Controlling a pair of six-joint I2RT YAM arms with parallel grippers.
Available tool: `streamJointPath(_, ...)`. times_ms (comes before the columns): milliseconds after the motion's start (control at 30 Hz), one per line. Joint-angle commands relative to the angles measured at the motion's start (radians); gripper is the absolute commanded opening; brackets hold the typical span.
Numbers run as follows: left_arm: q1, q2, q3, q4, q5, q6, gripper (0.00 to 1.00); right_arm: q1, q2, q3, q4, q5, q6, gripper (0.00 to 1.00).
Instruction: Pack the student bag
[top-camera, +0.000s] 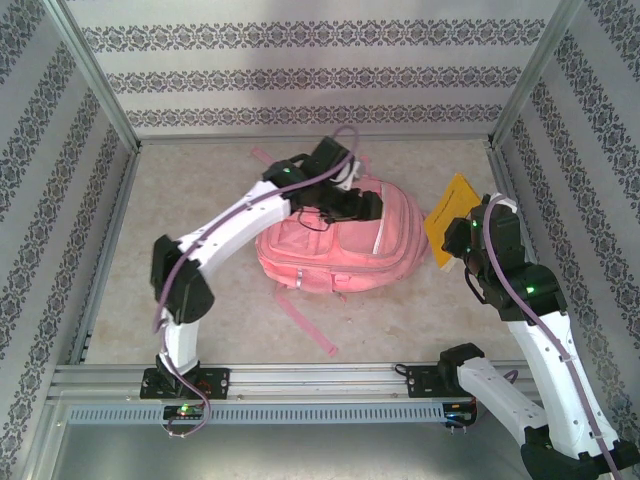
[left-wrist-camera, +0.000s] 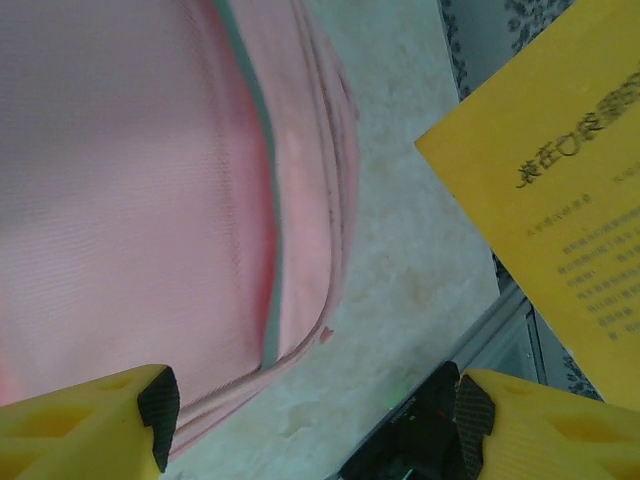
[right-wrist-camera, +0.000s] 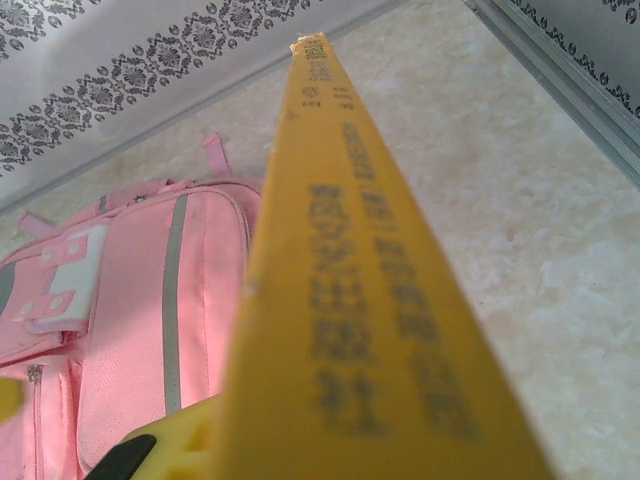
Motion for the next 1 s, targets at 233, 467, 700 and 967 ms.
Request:
streamJointPath(233,-0.002,0.208,0.189,0.066,0.104,-0.085,0.69,0.001,-0.058,0.018,0.019,0.022,-0.015,0.0)
streamJointPath(467,-0.003,0.254,0.225,0.109,0.134,-0.117,0.61,0.0,-0.073,-0.021,0.018,-0.005,0.001,0.0)
streamJointPath(700,-0.005,0.315,0.264,0.113,0.163,-0.144,0.58,-0.003,-0.078,-0.037,0.025,-0.012,0.004,0.0)
streamJointPath(967,-0.006,0.37,0.344,0.036,0.141,-0.123,0.53,-0.002,-0.085,-0.039,0.023,-0.015,0.004,0.0)
